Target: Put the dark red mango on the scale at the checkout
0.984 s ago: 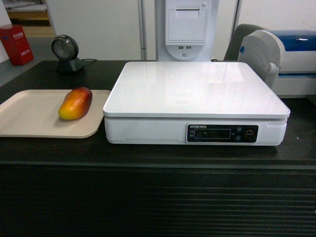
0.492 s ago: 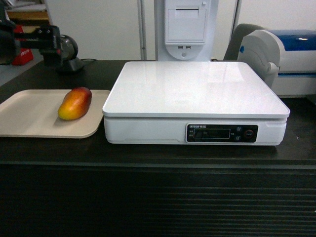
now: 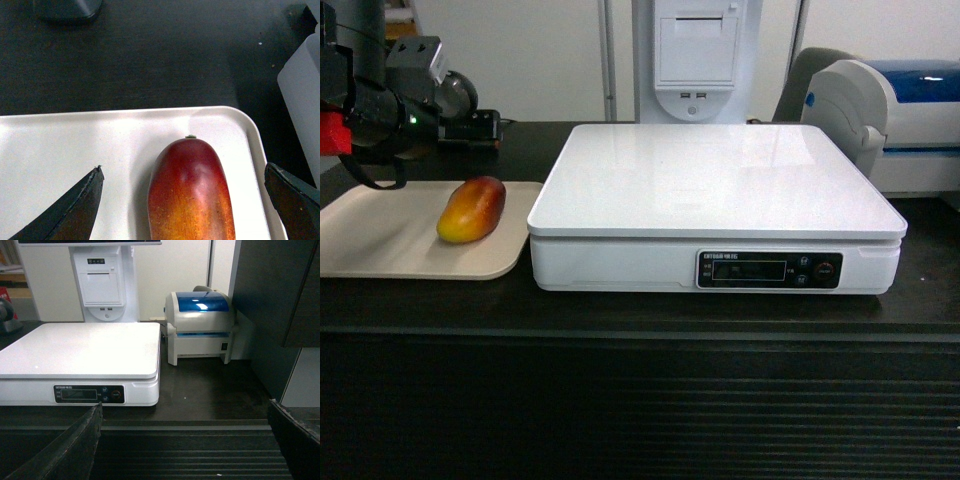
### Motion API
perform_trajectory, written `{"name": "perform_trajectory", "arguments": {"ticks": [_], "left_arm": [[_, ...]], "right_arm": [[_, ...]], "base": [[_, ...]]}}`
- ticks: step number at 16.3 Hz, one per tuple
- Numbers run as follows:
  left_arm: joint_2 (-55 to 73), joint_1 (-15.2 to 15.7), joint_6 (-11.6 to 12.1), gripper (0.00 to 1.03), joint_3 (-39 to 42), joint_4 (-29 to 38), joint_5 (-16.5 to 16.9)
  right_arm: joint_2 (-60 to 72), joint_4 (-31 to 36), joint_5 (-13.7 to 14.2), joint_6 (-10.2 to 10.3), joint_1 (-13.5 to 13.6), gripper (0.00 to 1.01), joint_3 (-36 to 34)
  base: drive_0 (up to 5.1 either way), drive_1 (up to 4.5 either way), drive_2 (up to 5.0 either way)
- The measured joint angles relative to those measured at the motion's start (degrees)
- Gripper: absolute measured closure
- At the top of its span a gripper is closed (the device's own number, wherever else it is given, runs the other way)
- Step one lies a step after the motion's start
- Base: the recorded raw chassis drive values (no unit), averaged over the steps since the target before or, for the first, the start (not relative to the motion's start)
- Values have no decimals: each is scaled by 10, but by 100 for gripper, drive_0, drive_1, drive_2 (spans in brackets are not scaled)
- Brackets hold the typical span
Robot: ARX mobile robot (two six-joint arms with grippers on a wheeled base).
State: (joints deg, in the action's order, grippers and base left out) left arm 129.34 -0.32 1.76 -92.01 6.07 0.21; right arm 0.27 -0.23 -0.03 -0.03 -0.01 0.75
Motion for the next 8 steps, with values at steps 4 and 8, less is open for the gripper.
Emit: {"name": "perform_trajectory", "arguments": {"ticks": [4, 8], "left_arm": [[25, -1, -2, 5, -22, -5, -6], [45, -2, -2, 5, -26, -7, -9]], "right_arm": [[0, 0, 0, 0, 0, 3, 0], [0, 0, 0, 0, 0, 3, 0]], "base": [[0, 0, 0], [0, 0, 0]]}}
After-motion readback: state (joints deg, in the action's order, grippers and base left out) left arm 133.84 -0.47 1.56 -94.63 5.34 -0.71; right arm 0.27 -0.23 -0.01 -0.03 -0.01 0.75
